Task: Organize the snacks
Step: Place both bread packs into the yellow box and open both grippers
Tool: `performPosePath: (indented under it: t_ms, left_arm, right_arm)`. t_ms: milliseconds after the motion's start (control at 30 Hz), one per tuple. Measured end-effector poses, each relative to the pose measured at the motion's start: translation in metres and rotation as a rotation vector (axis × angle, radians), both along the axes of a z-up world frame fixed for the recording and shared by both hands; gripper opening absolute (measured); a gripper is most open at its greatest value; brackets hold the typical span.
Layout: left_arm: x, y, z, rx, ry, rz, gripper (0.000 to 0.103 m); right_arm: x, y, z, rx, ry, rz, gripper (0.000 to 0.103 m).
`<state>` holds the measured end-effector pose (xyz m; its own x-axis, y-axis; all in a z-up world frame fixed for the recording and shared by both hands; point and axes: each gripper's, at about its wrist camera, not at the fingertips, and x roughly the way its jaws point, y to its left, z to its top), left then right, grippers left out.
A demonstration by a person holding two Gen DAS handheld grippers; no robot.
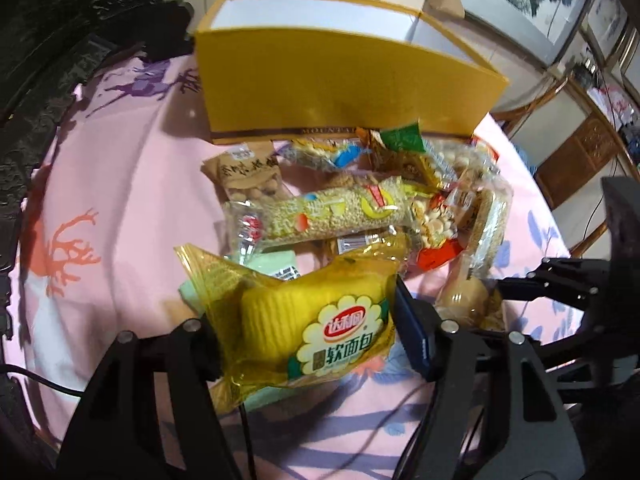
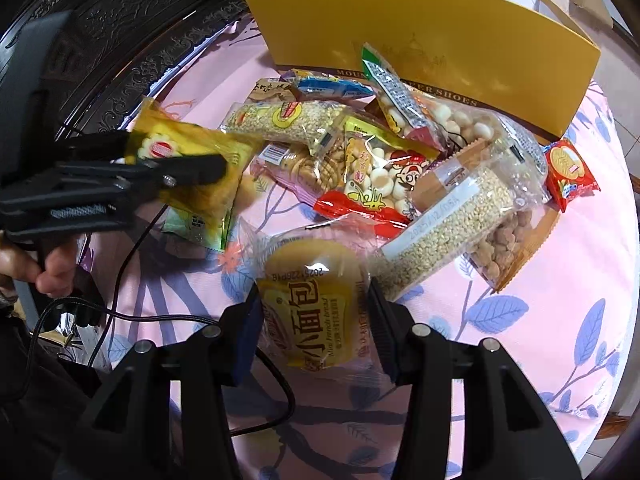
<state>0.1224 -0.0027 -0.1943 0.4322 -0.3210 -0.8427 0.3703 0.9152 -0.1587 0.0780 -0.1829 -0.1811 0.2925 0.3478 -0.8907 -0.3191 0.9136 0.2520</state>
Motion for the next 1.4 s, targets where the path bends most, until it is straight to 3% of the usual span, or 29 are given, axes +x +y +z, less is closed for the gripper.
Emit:
performPosePath:
  t_ms: [367, 733, 933, 1167, 1400]
  left_arm:
    - [0.005, 0.018, 0.061, -0.045, -0.112, 0.061, 0.068]
    - [0.054, 0.001, 0.149, -0.106, -0.295, 0.106, 0.068]
    - [0.097, -0.015, 0.185, -0.15, -0.352, 0.139, 0.068]
    - [0.141, -0.034, 0.205, -0.158, -0.395, 0.174, 0.068]
    - [0.19, -0.051, 0.179, -0.112, -0.339, 0.238, 0.068]
  right_arm:
    - [0.003, -0.021, 0.041, 0.026, -0.071, -0.047, 0.05]
    - [0.054, -0.059, 0.149, 0.032, -0.38, -0.177, 0.05]
    - [0.098, -0.078, 0.184, 0.022, -0.507, -0.266, 0.05]
    - [0.139, -0.088, 0.203, 0.019, -0.594, -0.333, 0.05]
    - [0.18, -0.091, 0.185, 0.014, -0.566, -0.356, 0.05]
